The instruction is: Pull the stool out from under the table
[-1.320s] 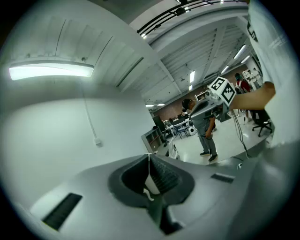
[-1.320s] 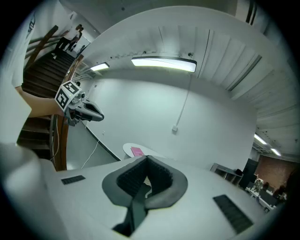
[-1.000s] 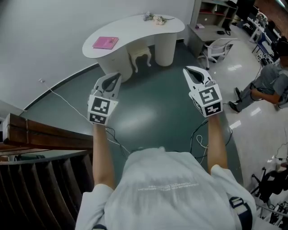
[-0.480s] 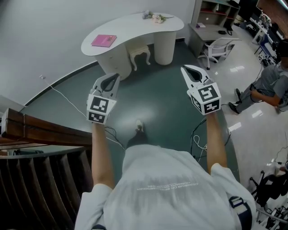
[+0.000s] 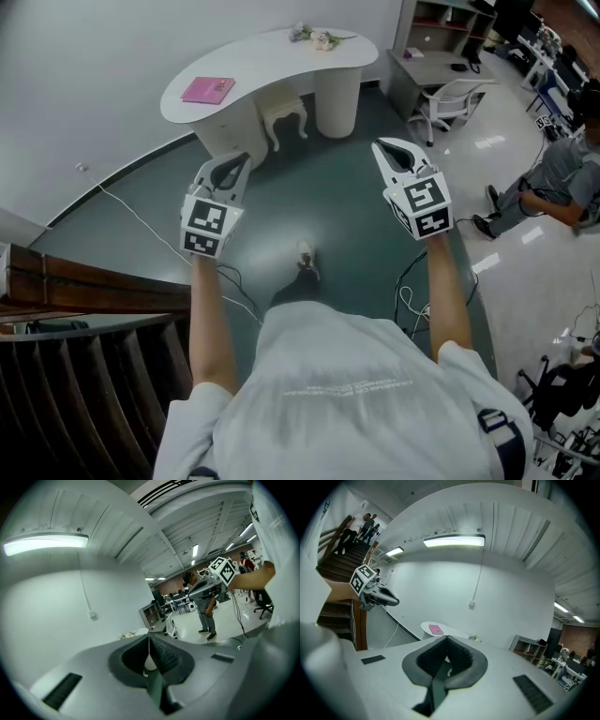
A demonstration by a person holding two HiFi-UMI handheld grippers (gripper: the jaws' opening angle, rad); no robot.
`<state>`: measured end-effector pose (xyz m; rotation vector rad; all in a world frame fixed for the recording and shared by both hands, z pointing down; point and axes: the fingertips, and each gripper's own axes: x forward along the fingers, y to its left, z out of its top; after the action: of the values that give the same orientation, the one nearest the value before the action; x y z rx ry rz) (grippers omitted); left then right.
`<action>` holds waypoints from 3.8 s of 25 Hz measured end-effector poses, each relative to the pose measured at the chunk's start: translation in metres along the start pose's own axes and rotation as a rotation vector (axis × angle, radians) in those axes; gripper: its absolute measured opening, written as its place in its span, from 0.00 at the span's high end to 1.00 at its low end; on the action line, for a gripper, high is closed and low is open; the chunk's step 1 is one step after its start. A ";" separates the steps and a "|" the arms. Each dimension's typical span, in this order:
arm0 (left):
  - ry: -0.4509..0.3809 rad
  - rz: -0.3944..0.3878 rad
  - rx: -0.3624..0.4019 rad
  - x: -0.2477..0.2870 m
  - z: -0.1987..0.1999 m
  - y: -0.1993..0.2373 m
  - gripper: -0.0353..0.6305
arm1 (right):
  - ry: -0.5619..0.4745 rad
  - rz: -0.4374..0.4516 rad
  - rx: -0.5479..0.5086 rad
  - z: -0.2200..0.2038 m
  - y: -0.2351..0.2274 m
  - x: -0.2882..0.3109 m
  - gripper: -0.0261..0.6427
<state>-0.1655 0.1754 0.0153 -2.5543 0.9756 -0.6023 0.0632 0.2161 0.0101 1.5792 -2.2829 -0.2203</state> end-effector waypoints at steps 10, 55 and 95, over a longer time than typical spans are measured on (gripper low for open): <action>0.037 -0.034 -0.044 0.101 -0.035 0.051 0.92 | 0.016 0.004 0.050 -0.025 -0.059 0.100 0.94; 0.213 0.095 -0.420 0.532 -0.413 0.213 0.92 | 0.176 0.463 0.104 -0.311 -0.103 0.669 0.93; 0.315 0.330 -0.530 0.787 -0.812 0.188 0.53 | 0.316 0.388 0.032 -0.705 -0.073 0.987 0.55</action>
<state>-0.1415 -0.6305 0.8310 -2.6745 1.8353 -0.7392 0.0801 -0.6756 0.8351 1.0621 -2.2838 0.1558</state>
